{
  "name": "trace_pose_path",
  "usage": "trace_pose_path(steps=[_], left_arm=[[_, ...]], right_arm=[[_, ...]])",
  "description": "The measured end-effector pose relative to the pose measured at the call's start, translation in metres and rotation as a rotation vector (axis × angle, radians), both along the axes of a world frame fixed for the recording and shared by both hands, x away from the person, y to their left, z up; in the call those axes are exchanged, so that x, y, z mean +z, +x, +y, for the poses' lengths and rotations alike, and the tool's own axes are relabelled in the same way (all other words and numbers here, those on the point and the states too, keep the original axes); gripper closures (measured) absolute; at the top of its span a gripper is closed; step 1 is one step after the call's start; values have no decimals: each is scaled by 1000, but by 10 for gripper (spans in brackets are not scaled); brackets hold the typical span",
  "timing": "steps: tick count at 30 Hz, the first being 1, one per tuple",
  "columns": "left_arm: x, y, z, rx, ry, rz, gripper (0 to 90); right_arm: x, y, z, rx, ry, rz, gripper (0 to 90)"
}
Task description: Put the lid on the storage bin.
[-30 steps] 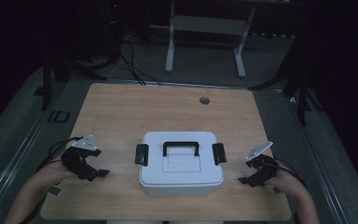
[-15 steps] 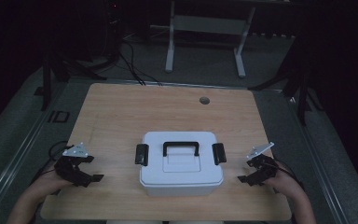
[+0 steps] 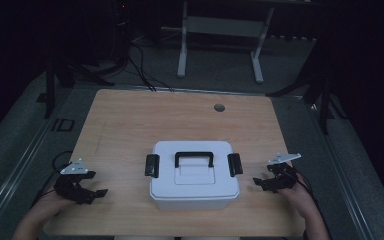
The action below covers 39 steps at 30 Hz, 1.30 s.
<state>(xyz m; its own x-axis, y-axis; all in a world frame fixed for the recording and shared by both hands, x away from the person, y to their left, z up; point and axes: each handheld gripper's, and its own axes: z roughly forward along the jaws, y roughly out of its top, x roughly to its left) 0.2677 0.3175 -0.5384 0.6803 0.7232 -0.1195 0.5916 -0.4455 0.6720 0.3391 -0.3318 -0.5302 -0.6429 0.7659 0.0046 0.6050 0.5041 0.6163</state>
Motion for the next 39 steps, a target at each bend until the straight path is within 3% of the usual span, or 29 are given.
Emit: trace_pose_path(steps=[5,10,14,16,17,25,28,33,36,39], left_arm=[[-1,0,1,34,-2,-28,112],[-2,-2,3,59,-13,-51,112],[-5,-5,1,92,16,-68,111],[-6,-6,1,111,12,-90,111],[-7,-7,1,128,-13,-103,106],[-12,-10,1,226,-25,-148,100],[-13,-11,1,242,-27,-152,100],[-15,-14,2,317,-34,-198,99],[-16,-16,3,369,-45,-220,94],[-16,-16,3,390,-51,-236,94]], right_arm=[[-2,1,-3,-92,43,-63,157],[-4,0,-5,-144,67,-104,150],[-8,0,-6,-182,82,-123,150],[-10,-1,-5,-198,85,-142,149],[-12,-2,-5,-219,78,-168,150],[-13,-4,-4,-259,102,-210,146],[-13,-5,-4,-277,107,-228,146],[-15,-6,-10,-333,148,-246,146],[-18,-7,-11,-357,151,-253,146],[-19,-8,-11,-363,152,-263,146]])
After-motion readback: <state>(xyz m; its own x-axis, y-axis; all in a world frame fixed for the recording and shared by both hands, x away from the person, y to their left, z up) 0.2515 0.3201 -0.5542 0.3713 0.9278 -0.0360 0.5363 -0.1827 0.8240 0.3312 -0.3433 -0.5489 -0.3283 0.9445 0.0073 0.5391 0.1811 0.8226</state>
